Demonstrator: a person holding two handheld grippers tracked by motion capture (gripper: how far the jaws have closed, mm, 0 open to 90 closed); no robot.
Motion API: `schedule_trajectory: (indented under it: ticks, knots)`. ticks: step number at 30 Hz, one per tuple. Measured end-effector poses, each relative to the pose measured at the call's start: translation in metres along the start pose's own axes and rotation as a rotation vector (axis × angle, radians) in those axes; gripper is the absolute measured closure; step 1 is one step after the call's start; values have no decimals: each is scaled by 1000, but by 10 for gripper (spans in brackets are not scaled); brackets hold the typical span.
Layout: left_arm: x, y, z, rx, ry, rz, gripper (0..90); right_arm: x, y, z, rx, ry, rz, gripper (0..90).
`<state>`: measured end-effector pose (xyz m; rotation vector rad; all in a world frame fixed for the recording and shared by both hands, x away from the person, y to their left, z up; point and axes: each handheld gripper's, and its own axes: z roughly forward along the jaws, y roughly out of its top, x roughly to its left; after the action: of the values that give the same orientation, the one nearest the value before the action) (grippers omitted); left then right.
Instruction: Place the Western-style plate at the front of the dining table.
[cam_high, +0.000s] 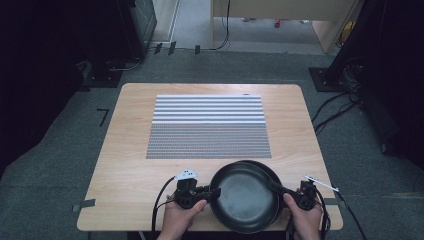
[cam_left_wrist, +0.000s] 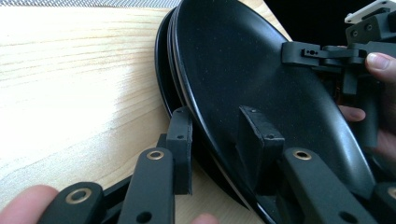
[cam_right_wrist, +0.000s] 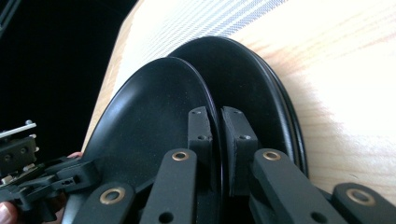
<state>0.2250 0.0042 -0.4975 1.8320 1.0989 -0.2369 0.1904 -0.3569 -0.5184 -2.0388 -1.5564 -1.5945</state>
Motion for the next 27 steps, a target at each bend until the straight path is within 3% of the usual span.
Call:
schedule_trajectory:
  ticks: [4,21,27]
  knots:
    - [1,1,-2,-6,-16,-13,697,8,1,-3,-27,2,-57,833]
    - [-2,9,-11,-35,-28,-35,714,20,13,-5,-32,31,-73,829]
    - [1,23,-23,-64,-21,-31,715,35,28,2,-33,55,-90,830]
